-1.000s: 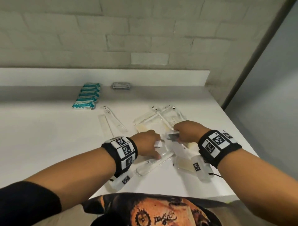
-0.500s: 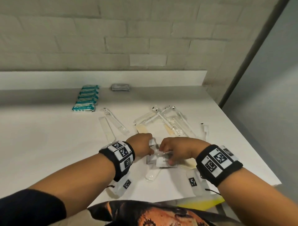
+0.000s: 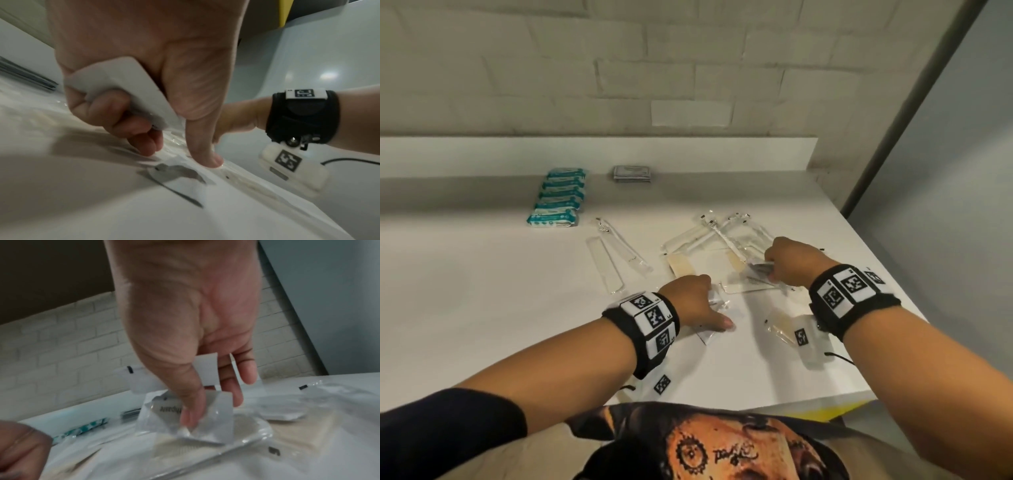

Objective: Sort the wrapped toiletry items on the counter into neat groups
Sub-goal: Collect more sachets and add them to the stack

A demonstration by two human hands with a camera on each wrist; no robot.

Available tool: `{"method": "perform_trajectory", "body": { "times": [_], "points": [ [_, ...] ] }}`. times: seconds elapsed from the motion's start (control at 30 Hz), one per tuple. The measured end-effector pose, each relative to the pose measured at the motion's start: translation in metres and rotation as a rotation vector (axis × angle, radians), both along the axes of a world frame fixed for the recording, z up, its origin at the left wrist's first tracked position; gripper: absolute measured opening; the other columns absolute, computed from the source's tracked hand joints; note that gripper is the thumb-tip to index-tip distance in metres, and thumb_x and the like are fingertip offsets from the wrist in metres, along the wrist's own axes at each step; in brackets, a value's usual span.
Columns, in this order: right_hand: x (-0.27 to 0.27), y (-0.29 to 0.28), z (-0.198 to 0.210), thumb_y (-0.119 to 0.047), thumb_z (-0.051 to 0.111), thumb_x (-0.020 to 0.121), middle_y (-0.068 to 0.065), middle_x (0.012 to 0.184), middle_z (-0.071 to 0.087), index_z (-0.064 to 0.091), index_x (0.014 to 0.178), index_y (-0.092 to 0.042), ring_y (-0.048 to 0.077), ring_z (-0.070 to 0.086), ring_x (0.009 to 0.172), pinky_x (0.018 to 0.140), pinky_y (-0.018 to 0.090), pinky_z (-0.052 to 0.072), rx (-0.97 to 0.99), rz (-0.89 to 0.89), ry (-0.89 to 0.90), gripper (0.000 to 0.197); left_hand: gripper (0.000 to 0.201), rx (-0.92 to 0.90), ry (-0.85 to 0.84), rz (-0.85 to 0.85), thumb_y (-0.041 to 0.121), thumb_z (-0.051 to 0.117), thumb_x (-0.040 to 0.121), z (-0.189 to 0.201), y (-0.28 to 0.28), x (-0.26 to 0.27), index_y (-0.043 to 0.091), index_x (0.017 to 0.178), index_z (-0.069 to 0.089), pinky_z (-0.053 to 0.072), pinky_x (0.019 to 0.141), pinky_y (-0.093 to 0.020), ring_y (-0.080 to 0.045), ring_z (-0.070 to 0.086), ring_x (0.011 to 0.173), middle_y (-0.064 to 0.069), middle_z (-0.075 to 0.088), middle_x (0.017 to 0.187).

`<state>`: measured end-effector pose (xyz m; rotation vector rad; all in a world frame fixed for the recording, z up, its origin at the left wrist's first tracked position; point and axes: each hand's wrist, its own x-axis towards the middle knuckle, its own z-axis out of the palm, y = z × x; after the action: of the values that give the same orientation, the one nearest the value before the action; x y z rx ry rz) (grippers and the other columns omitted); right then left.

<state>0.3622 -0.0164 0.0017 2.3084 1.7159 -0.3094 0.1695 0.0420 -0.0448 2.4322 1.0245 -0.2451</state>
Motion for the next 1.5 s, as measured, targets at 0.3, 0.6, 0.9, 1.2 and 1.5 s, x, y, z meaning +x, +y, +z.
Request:
{"method": "perform_trajectory", "body": {
  "times": [0.3, 0.6, 0.9, 1.2, 1.5],
  "points": [
    [-0.023, 0.006, 0.014, -0.015, 0.073, 0.083, 0.006, 0.09, 0.063, 0.06, 0.105, -0.002, 0.019, 0.059, 0.076, 0.069, 0.03, 0.048, 0.319, -0.281, 0.719, 0.029, 0.031, -0.048, 0.078, -0.048, 0.03, 0.06, 0.085, 0.016, 0.0, -0.001, 0.007, 0.104, 0.055, 0.041, 0.071, -0.027, -0.021, 0.052, 0.089, -0.011, 0.061, 0.114],
    [-0.073, 0.025, 0.03, 0.0, 0.068, 0.084, 0.008, 0.077, 0.068, 0.058, 0.115, -0.003, 0.018, 0.059, 0.056, 0.053, 0.029, 0.046, 0.426, -0.249, 1.212, 0.033, 0.031, -0.919, -1.029, 0.501, 0.019, 0.044, 0.101, 0.067, 0.044, -0.049, 0.004, 0.127, 0.053, 0.053, 0.061, -0.036, -0.034, 0.066, 0.087, -0.024, 0.065, 0.116],
    [-0.122, 0.057, 0.036, -0.012, 0.05, 0.097, 0.008, 0.085, 0.068, 0.044, 0.113, -0.012, 0.02, 0.061, 0.051, 0.043, 0.024, 0.041, 0.576, -0.259, 1.205, 0.017, 0.028, -0.795, -1.053, 0.629, 0.005, 0.052, 0.095, 0.069, 0.052, -0.104, -0.001, 0.123, 0.054, 0.059, 0.064, -0.038, -0.036, 0.068, 0.089, -0.025, 0.064, 0.116],
    [-0.177, 0.089, 0.017, 0.01, 0.053, 0.07, 0.009, 0.092, 0.054, 0.057, 0.091, -0.01, 0.029, 0.053, 0.075, 0.062, 0.028, 0.027, 0.891, 0.398, 0.164, 0.029, 0.028, -0.976, -1.13, 0.516, 0.018, 0.05, 0.098, 0.079, 0.062, -0.157, 0.006, 0.122, 0.057, 0.058, 0.059, -0.031, -0.028, 0.072, 0.082, -0.016, 0.07, 0.109],
    [-0.19, 0.116, 0.02, 0.008, 0.049, 0.071, 0.007, 0.107, 0.055, 0.06, 0.109, -0.012, 0.025, 0.057, 0.09, 0.074, 0.034, 0.047, 0.972, 0.348, 0.299, 0.045, 0.027, -0.768, -1.086, 0.504, -0.001, 0.058, 0.09, 0.076, 0.097, -0.172, 0.007, 0.116, 0.061, 0.055, 0.057, -0.026, -0.016, 0.072, 0.07, -0.002, 0.075, 0.089]
  ]
}}
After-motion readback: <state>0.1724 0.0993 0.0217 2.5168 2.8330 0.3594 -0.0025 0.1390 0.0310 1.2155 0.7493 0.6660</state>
